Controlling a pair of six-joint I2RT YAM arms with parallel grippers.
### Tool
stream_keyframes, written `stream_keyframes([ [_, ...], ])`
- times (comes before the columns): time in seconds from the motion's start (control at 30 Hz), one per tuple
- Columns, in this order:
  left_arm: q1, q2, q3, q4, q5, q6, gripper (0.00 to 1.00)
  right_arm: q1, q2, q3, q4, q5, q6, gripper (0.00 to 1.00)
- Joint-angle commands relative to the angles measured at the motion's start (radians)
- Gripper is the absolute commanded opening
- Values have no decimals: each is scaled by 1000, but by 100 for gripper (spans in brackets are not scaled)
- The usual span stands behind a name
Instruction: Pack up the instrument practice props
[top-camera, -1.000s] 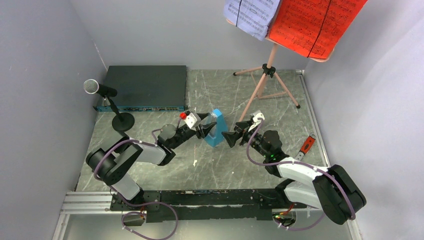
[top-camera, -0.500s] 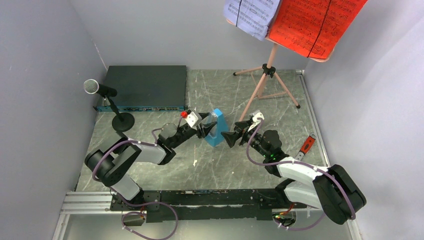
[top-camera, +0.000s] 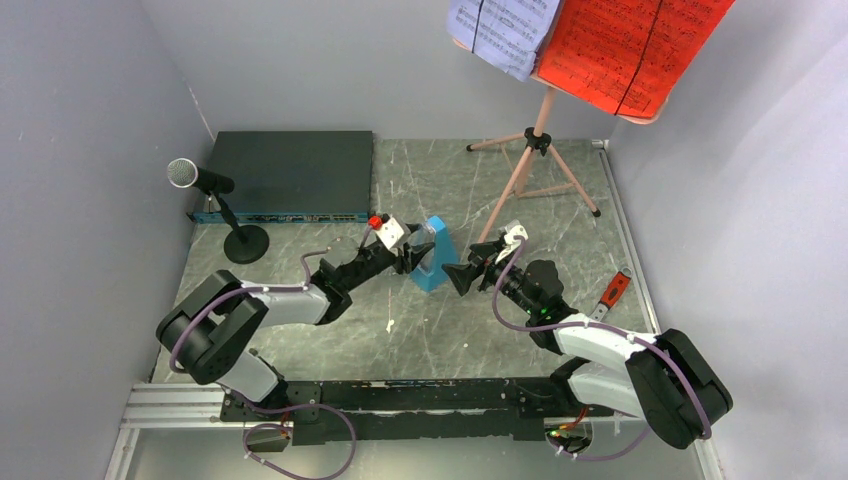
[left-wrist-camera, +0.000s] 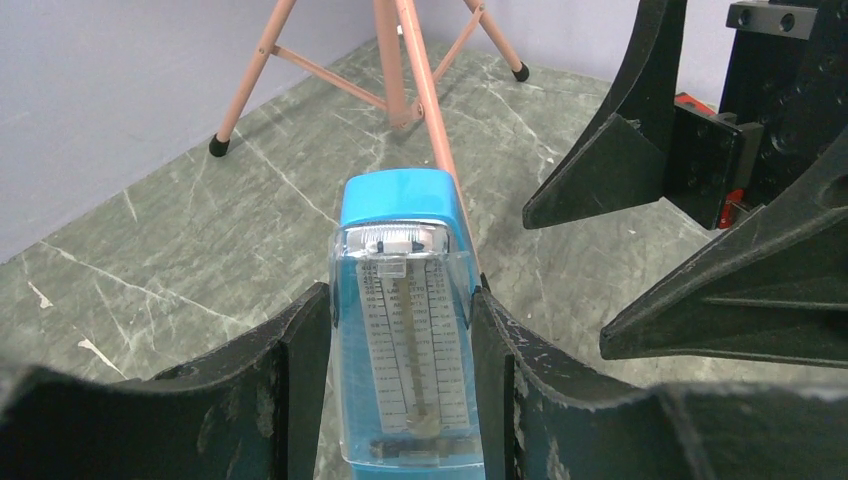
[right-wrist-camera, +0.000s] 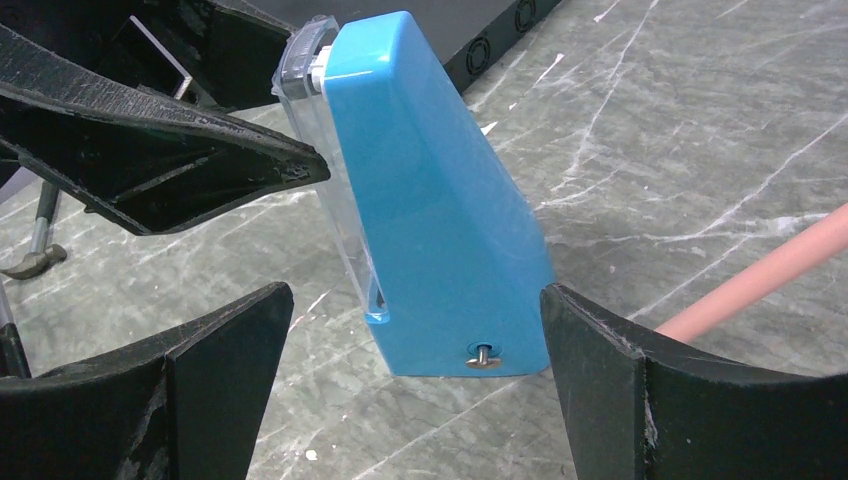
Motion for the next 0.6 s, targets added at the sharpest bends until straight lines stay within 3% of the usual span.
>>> stream_keyframes([
  [0.0,-4,-34,-14,-89,44,42,11,6,-9,32,33,-5,-15,100],
  [0.2,-4,-54,16,-93,78,71,8,7,-5,34,34,-7,-15,100],
  [0.57,-4,39,15,149,63,10,3,9,-5,36,32,-6,-18,100],
])
